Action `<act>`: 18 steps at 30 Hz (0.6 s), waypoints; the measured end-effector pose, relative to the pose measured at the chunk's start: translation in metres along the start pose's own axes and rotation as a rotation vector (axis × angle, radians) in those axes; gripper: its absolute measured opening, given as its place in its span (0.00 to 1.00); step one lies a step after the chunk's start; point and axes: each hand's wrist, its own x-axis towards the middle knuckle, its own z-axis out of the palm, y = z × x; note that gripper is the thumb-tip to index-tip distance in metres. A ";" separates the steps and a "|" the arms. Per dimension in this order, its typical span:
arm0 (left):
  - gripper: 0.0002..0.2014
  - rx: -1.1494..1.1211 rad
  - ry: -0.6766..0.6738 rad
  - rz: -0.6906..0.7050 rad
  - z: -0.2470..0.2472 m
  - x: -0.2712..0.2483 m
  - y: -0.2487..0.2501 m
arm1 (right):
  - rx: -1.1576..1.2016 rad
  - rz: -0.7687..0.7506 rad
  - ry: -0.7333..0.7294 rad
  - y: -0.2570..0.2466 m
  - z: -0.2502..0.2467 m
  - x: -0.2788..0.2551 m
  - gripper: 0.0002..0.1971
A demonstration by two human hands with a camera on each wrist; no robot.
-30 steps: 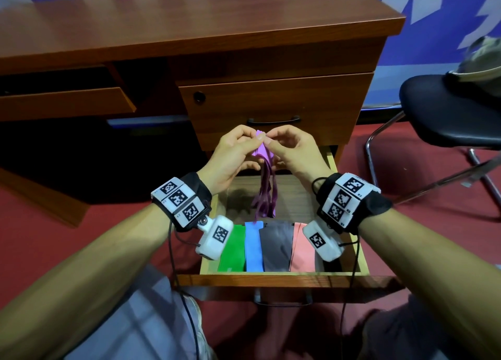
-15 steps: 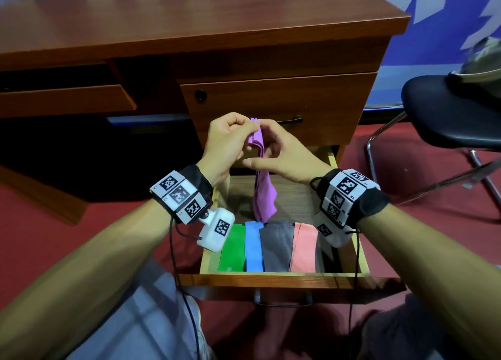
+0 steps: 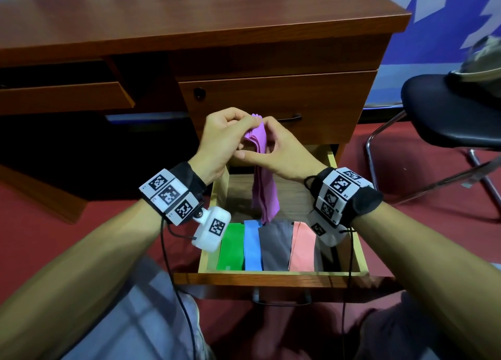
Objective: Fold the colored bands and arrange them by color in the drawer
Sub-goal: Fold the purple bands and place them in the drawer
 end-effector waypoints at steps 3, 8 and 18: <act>0.08 -0.005 -0.054 0.026 0.000 -0.003 0.001 | -0.136 -0.033 0.028 0.000 -0.003 0.002 0.30; 0.30 0.014 -0.154 0.013 -0.009 0.006 -0.008 | -0.041 -0.038 0.125 -0.006 -0.017 0.005 0.17; 0.26 0.135 -0.439 -0.031 0.025 -0.010 -0.041 | 0.191 -0.048 0.103 -0.047 -0.032 0.000 0.24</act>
